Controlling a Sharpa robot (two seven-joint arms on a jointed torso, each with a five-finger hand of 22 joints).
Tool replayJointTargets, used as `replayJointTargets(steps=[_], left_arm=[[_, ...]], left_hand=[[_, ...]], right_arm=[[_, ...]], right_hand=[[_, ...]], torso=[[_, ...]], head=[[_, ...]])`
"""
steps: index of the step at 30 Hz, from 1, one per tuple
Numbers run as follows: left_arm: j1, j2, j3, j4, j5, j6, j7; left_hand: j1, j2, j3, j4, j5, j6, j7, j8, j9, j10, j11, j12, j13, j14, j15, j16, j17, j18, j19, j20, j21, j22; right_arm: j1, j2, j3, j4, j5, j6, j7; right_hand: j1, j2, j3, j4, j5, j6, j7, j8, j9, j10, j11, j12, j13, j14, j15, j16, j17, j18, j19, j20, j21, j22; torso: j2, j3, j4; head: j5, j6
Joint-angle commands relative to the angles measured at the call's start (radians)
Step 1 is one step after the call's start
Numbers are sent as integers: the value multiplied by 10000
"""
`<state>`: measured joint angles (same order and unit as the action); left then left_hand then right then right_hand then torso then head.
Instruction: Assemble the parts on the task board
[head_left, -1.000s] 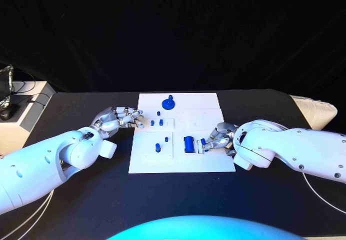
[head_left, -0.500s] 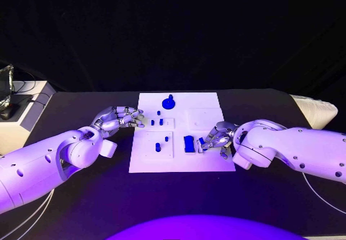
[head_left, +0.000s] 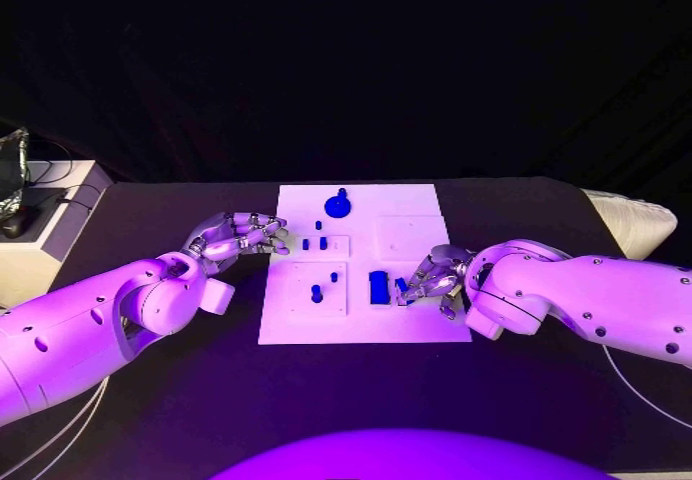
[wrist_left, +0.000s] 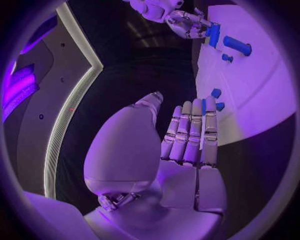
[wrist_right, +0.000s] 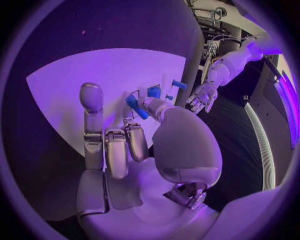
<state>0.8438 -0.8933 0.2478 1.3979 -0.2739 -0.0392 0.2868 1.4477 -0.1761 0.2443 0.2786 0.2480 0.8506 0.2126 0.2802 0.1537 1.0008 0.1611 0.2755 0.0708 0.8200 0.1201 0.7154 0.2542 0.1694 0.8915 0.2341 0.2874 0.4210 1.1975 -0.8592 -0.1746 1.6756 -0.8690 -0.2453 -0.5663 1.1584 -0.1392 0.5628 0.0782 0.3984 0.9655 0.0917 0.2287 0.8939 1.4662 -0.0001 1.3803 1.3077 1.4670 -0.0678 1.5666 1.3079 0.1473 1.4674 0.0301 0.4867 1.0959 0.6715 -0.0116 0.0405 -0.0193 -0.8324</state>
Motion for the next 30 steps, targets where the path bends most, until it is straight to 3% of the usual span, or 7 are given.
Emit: replayJointTargets(steps=[1, 7, 13, 17, 21, 30], left_arm=[[-3, 8, 8, 26, -37, 170, 36], [-3, 0, 8, 27, -39, 188, 18], [-3, -8, 8, 36, -57, 208, -6], [-3, -15, 8, 40, -61, 210, -14], [-3, -20, 8, 44, -65, 209, -21], [-3, -7, 8, 25, -74, 216, -25]], left_hand=[[116, 40, -78, 0, -49, -69, 22, -27, -16, -90, 20, -61, -10, -41, 33, -37, 15, 98, 65, 5, -47, -12], [116, 40, -78, 0, -49, -69, 22, -27, -16, -90, 20, -61, -10, -41, 33, -37, 15, 98, 65, 5, -47, -12], [116, 40, -78, 0, -49, -69, 22, -27, -16, -90, 20, -61, -10, -41, 33, -37, 15, 98, 65, 5, -47, -12], [116, 40, -78, 0, -49, -69, 22, -27, -16, -90, 20, -61, -10, -41, 33, -37, 15, 98, 65, 5, -47, -12], [116, 40, -78, 0, -49, -69, 22, -27, -16, -90, 20, -61, -10, -41, 33, -37, 15, 98, 65, 5, -47, -12], [124, 53, -87, 4, -46, -65, 26, -23, -17, -95, 24, -66, -9, -39, 36, -42, 19, 98, 69, 5, -53, -15]], right_arm=[[-18, 17, -4, 10, -244, 200, -132], [-19, 21, -4, 4, -339, 136, -214], [-20, 72, -4, -20, -384, 56, -240], [-21, 97, -4, -35, -415, 29, -233], [-21, 121, -4, -32, -434, 33, -209], [-21, 140, -4, -77, -511, 89, -229]], right_hand=[[-144, 5, 158, -127, -328, 230, -185, 59, 151, 286, -69, 77, 1661, 1038, -91, 42, 2628, -2, 593, -101, 199, -102], [-331, -109, -11, 93, -476, 359, -219, 76, 119, 313, -95, 144, 1691, 1038, -113, 42, 2628, -28, 598, -124, 501, -190], [-835, -258, -435, 769, -921, 597, -279, 118, -31, 342, -138, 211, 1716, 1038, -148, 42, 2628, -43, 598, -150, 777, -439], [-1026, -201, -662, 1192, -884, 897, -395, 338, -50, 365, -228, 250, 1730, 1038, -213, 42, 2628, -48, 600, -185, 971, -575], [-1011, -158, -737, 1327, -918, 1053, -472, 487, -35, 393, -292, 300, 1753, 1038, -261, 42, 2628, -67, 606, -212, 1172, -585], [-1007, -166, -755, 1348, -915, 1069, -483, 508, -36, 401, -301, 316, 1761, 1038, -268, 42, 2628, -107, 618, -216, 1453, -452]], torso=[[3, -1, -4], [-3, 0, -4], [0, -2, 1], [6, -2, 1], [7, -3, -2], [1, -7, -10]], head=[[7, -17], [10, -26], [15, -39], [16, -45], [20, -48], [14, -86]])
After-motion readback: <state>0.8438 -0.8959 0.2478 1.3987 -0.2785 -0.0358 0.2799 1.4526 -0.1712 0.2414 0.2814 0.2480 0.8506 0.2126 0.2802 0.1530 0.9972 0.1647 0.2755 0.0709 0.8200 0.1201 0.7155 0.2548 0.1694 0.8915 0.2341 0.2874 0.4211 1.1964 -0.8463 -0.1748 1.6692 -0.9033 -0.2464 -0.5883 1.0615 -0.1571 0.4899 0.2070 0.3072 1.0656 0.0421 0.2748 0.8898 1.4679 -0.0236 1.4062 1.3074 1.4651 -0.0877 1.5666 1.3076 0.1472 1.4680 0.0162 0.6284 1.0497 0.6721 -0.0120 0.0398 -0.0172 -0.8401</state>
